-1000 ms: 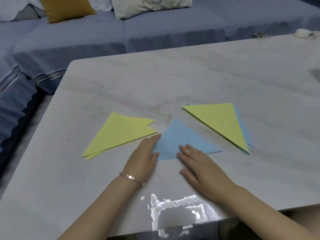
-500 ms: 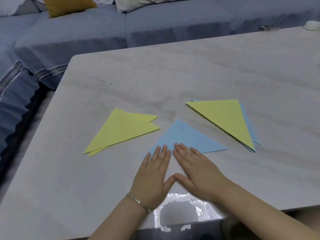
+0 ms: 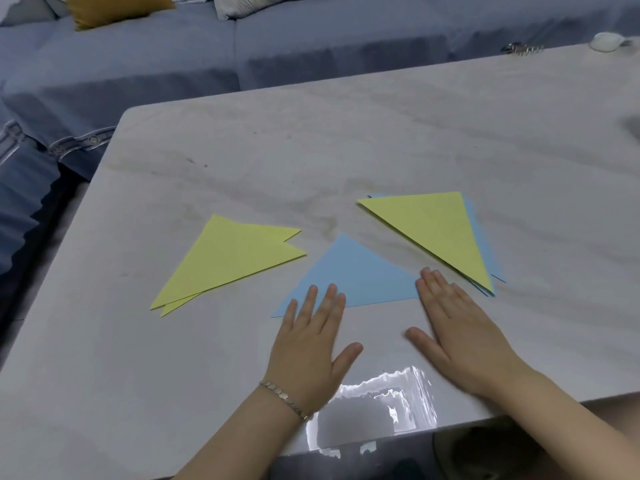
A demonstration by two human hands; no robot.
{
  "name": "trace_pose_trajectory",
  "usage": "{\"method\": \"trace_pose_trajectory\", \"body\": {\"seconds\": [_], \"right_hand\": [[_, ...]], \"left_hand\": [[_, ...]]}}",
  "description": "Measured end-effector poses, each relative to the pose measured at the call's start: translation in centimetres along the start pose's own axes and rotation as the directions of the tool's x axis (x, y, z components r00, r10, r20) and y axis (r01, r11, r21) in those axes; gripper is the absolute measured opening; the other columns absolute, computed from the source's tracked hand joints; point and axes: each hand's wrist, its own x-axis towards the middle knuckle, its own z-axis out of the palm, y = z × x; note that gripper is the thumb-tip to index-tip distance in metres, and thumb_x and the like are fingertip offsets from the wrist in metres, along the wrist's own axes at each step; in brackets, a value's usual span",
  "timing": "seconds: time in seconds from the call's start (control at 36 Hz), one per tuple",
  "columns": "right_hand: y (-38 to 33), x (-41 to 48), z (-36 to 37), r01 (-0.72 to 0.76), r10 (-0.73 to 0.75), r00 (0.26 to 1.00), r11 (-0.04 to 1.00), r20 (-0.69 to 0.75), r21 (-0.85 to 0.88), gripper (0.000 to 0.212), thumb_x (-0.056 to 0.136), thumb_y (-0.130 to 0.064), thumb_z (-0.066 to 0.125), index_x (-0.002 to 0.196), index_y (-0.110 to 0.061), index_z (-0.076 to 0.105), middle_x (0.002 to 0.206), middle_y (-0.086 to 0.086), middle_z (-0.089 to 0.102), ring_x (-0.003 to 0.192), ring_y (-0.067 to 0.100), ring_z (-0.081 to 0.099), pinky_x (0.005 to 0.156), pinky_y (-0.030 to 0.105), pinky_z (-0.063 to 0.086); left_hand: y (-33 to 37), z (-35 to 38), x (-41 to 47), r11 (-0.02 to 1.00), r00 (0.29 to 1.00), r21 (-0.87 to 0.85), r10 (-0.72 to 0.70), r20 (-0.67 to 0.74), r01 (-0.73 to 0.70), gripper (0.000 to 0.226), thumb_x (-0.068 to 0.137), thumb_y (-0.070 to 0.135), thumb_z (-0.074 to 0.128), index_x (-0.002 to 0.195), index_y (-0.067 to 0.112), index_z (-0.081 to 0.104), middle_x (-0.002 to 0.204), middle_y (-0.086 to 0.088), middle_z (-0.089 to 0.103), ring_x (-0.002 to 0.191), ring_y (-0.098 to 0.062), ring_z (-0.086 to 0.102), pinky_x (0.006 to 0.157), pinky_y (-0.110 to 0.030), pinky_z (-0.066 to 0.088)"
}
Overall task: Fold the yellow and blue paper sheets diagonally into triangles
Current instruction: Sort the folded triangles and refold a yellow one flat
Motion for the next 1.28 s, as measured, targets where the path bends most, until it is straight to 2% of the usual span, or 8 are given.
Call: {"method": "trace_pose_trajectory", "body": {"seconds": [0.11,0.25,0.39,0.72,0.92,1.06,1.17,1.28], "right_hand": [[-0.1,0.1,-0.2,-0.021,0.021,1.000,1.000,0.010,-0.004,0.075,0.093,-0.055,0.008,0.136,0.001,0.033,0.145,0.015,0.032,0.134,0.022,0.026,0.110,0.023,0.002],[0.1,0.1,0.0,-0.016,0.016,1.000,1.000,0.001,-0.008,0.071,0.095,-0.049,0.007,0.135,0.002,0.035,0.144,0.015,0.034,0.135,0.018,0.021,0.110,0.024,0.004],[-0.1,0.2,-0.1,-0.032,0.032,0.999,0.999,0.006,-0.039,0.070,0.094,-0.049,0.007,0.135,0.000,0.036,0.143,0.015,0.037,0.134,0.018,0.026,0.110,0.024,0.004],[-0.6,0.3,-0.7,-0.049,0.050,0.998,0.999,0.038,-0.023,0.072,0.093,-0.050,0.007,0.132,0.001,0.041,0.141,0.016,0.041,0.131,0.023,0.030,0.109,0.023,0.002],[-2.6,3.4,-3.3,-0.201,0.227,0.970,0.950,-0.086,0.239,0.033,0.084,-0.029,0.056,0.110,-0.008,0.059,0.113,0.010,0.059,0.108,0.029,0.051,0.088,0.034,0.038],[-4.9,7.1,-4.7,-0.299,0.280,0.952,0.937,0.125,0.180,0.085,0.070,-0.052,0.068,0.136,-0.016,0.029,0.126,0.011,0.043,0.118,0.029,0.038,0.095,0.036,0.034],[-5.8,8.6,-4.4,-0.351,0.319,0.916,0.931,0.245,0.101,0.086,0.064,-0.057,0.071,0.127,-0.015,0.033,0.122,0.013,0.041,0.115,0.030,0.038,0.091,0.037,0.036],[-5.6,8.3,-4.3,-0.394,0.353,0.900,0.910,0.258,0.130,0.087,0.060,-0.058,0.073,0.125,-0.013,0.036,0.121,0.012,0.046,0.113,0.030,0.044,0.087,0.035,0.038]], "left_hand": [[3.0,0.0,2.4,0.991,0.990,0.001,0.133,0.046,-0.134,0.068,0.093,0.052,0.001,0.131,0.020,0.047,0.137,0.005,0.050,0.127,-0.019,0.047,0.100,-0.039,0.024],[5.9,-0.6,4.2,0.955,0.949,-0.039,0.296,0.107,-0.293,0.075,0.082,0.057,-0.006,0.145,0.023,0.015,0.154,0.011,0.013,0.143,-0.009,0.006,0.117,-0.036,-0.005],[3.7,-0.1,2.8,0.986,0.981,0.016,0.166,0.105,-0.168,0.065,0.093,0.052,0.002,0.131,0.025,0.047,0.136,0.010,0.050,0.127,-0.011,0.045,0.104,-0.043,0.039],[-5.1,-0.4,-2.6,0.996,0.999,0.086,0.039,-0.032,-0.036,0.062,0.093,0.055,0.008,0.137,0.021,0.035,0.144,0.010,0.032,0.134,-0.009,0.022,0.107,-0.033,0.010],[-6.7,-1.0,-3.9,0.992,0.993,0.097,-0.065,-0.101,0.075,0.065,0.093,0.055,0.008,0.130,0.019,0.048,0.138,0.005,0.047,0.131,-0.014,0.039,0.105,-0.037,0.015],[-7.5,-2.7,-2.9,0.961,0.910,-0.199,-0.251,-0.331,0.193,0.043,0.084,0.037,0.034,0.090,0.013,0.069,0.106,-0.005,0.070,0.104,-0.026,0.064,0.095,-0.042,0.041],[-8.9,-4.3,-1.0,0.884,0.796,-0.353,-0.442,-0.415,0.307,0.039,0.078,0.022,0.051,0.112,0.008,0.062,0.127,-0.012,0.057,0.116,-0.031,0.053,0.098,-0.044,0.039],[-9.9,-4.8,1.5,0.760,0.745,-0.414,-0.622,-0.242,0.501,0.062,0.084,0.024,0.059,0.138,0.009,0.032,0.152,-0.017,0.019,0.138,-0.031,0.021,0.109,-0.042,0.022]]}}
